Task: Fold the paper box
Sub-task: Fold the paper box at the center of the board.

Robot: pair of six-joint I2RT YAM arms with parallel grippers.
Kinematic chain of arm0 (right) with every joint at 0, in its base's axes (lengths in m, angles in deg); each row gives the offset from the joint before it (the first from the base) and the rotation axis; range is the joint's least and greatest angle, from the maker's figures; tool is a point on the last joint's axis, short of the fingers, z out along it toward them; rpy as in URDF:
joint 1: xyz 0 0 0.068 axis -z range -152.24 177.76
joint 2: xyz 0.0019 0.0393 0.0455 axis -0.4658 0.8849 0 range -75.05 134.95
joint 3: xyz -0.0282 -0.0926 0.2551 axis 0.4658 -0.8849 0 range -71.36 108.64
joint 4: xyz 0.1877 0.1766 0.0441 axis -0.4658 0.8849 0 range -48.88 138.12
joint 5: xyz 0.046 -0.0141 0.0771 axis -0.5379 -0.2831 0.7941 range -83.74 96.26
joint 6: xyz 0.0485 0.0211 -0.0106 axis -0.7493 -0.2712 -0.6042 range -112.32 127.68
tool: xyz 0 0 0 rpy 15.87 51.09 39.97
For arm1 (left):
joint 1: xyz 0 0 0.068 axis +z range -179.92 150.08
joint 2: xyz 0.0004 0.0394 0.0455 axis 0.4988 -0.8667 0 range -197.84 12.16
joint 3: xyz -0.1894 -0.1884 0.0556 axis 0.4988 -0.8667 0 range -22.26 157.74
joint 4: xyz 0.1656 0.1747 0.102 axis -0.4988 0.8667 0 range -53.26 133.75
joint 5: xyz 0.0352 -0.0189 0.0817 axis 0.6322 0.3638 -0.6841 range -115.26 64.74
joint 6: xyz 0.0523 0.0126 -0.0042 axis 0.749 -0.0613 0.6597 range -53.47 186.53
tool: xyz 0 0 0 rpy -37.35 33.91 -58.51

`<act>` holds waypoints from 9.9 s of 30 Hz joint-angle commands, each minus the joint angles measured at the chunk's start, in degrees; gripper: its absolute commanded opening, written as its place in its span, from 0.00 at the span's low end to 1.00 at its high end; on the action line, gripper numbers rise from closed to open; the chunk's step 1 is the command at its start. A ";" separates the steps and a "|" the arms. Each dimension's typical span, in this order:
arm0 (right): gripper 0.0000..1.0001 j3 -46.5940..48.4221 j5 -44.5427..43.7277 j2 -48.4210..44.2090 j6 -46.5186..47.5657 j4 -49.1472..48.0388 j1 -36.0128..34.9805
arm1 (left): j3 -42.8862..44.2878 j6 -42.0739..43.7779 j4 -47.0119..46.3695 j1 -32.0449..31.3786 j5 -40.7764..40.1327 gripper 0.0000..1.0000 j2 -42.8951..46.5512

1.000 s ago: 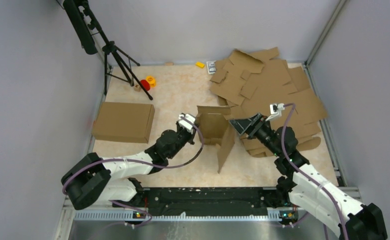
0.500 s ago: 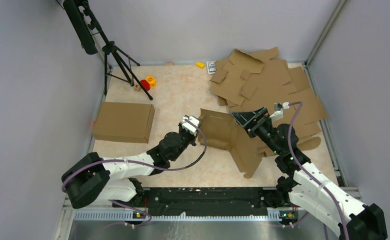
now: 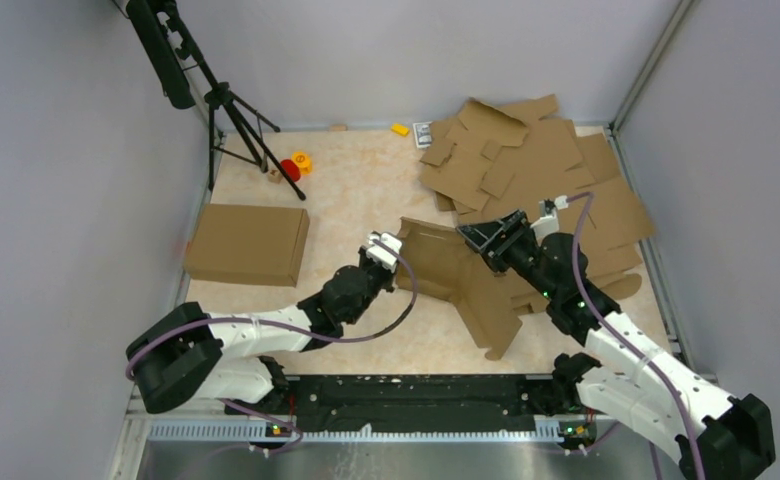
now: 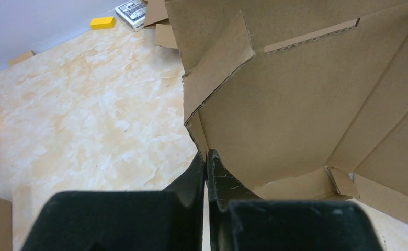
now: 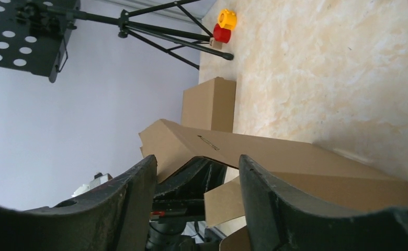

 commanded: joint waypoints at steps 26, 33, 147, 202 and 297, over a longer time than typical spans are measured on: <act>0.93 5.37 -3.68 -1.06 -6.59 12.77 -1.48 | 1.70 1.43 -0.03 -1.47 -2.25 0.00 -1.20; 0.94 0.32 -10.78 -6.53 -17.89 8.32 -1.65 | 1.80 1.53 -0.07 -1.85 -2.37 0.00 -1.39; 0.53 33.38 -9.03 26.11 42.42 47.49 -16.93 | 0.92 -5.57 7.97 -2.98 -2.56 0.00 3.44; 0.13 19.57 -5.74 24.24 59.10 24.02 -17.14 | 28.53 38.25 47.63 17.29 46.21 0.64 -3.51; 0.08 30.13 -0.77 23.78 68.84 31.52 -17.21 | 46.73 56.54 67.97 24.40 58.02 0.66 -14.34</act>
